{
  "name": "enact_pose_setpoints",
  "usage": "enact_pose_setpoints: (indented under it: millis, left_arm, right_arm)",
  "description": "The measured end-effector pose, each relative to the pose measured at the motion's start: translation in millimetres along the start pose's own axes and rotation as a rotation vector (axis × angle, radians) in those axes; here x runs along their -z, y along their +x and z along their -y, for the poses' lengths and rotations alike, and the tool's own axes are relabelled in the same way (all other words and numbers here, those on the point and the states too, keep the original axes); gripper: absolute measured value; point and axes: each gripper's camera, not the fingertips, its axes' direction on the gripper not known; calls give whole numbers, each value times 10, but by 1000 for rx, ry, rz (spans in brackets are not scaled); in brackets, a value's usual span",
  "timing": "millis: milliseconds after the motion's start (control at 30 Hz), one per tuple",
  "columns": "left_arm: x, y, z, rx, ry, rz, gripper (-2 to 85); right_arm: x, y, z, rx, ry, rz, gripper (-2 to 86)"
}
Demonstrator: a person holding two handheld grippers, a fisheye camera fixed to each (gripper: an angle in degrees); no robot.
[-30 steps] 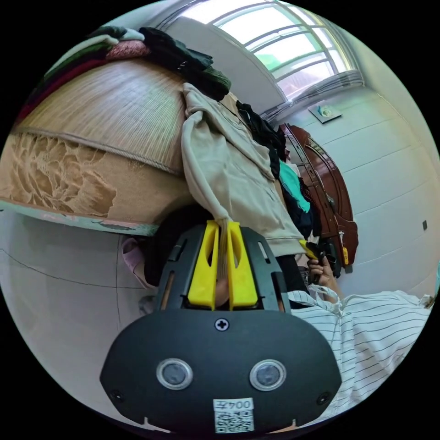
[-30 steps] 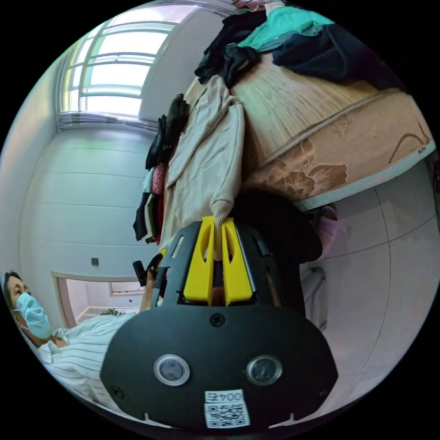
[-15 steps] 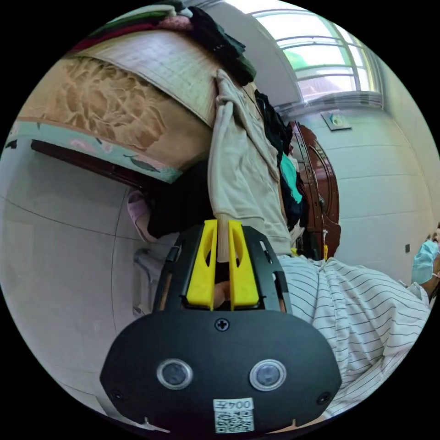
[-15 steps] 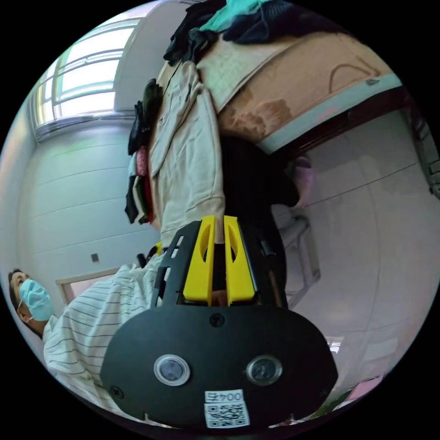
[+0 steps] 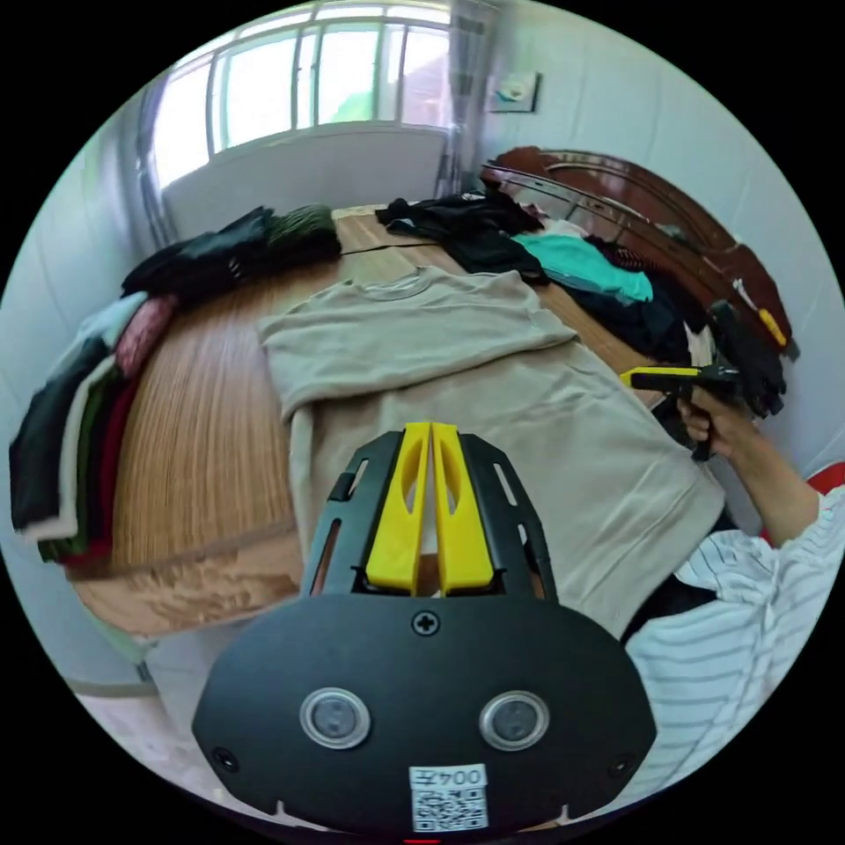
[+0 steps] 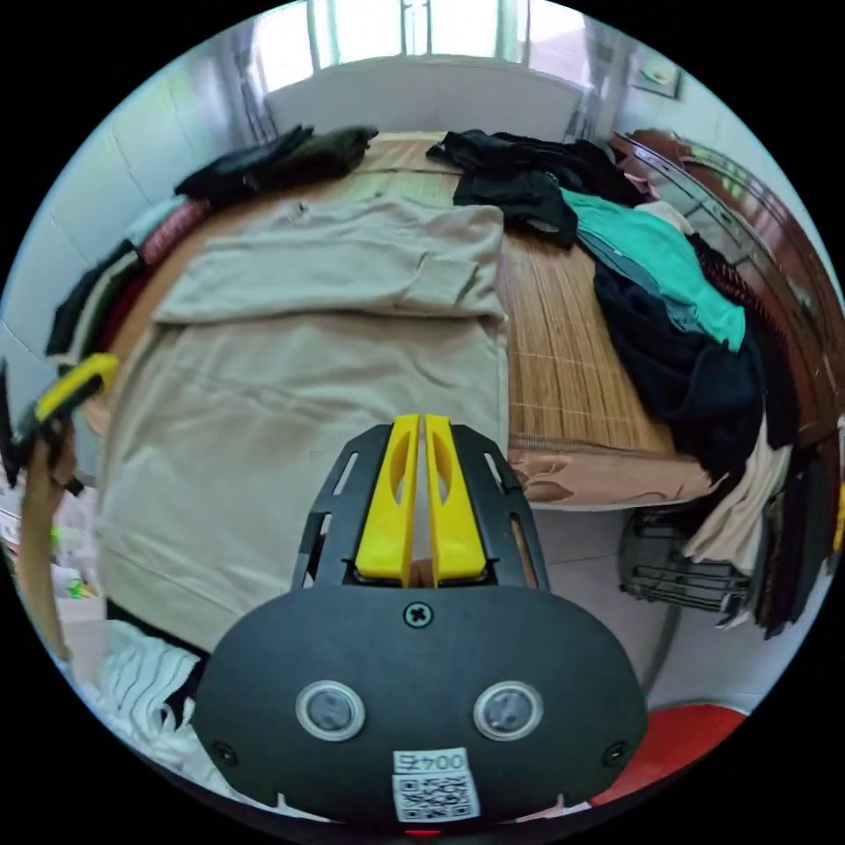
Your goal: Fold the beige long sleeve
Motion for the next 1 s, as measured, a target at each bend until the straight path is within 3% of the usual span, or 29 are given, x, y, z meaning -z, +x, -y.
enact_pose_setpoints:
  millis: [67, 233, 567, 767, 1000]
  left_arm:
    - [-798, 255, 26, -87, 6, 38, 14]
    - [-2246, 790, -78, -290, 15, 67, 35]
    - [-5262, 1670, -523, -609, -126, 120, 110]
    - [-6128, 1303, -1158, -671, -154, 68, 108]
    - [-6118, 364, -1466, -616, -153, -140, 117]
  right_arm:
    - [-496, -361, 55, 77, -83, -174, -3]
    - [-791, -649, 101, 131, -170, -256, -7]
    - [-872, -317, 119, 10, -152, 21, -7]
    - [-930, -136, 97, -35, -146, 125, -7]
    - [-976, -110, 75, -24, -141, 117, -7]
